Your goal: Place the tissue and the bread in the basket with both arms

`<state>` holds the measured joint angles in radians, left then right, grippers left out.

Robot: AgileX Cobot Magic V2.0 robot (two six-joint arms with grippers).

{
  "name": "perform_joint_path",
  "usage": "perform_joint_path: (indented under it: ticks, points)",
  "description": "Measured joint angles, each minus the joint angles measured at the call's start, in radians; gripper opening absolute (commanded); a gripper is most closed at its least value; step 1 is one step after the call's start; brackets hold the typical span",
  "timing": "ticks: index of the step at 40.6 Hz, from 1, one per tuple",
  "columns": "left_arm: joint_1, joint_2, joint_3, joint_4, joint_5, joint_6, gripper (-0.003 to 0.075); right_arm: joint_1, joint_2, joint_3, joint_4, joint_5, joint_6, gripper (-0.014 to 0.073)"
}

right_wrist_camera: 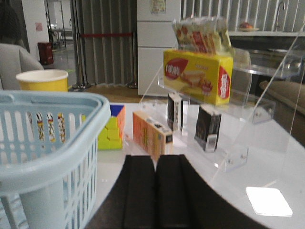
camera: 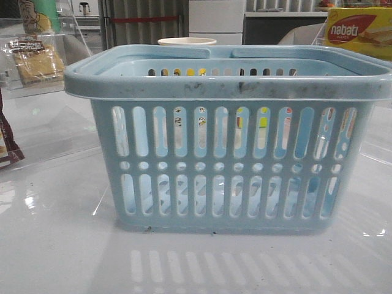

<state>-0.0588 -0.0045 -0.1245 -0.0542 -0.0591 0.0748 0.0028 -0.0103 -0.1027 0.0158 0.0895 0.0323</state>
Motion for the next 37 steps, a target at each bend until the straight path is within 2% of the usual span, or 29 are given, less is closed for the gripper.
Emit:
perform_joint_path:
  ticks: [8,19,28,37]
  points:
    - [0.000,0.026,-0.234,0.046,0.080,0.000,0.0092,0.000,0.003,-0.230,-0.016,0.086,0.000,0.0056]
    - [0.000,0.267,-0.549,0.066,0.372,0.000,0.0092,0.000,0.185,-0.526,-0.054,0.247,0.000,0.0056]
    - [0.000,0.432,-0.605,0.065,0.581,0.000,0.0092,0.000,0.350,-0.601,-0.054,0.405,0.000,0.0056]
    - [0.000,0.537,-0.605,0.065,0.694,0.000,0.0092,0.000,0.508,-0.601,-0.054,0.604,0.000,0.0056]
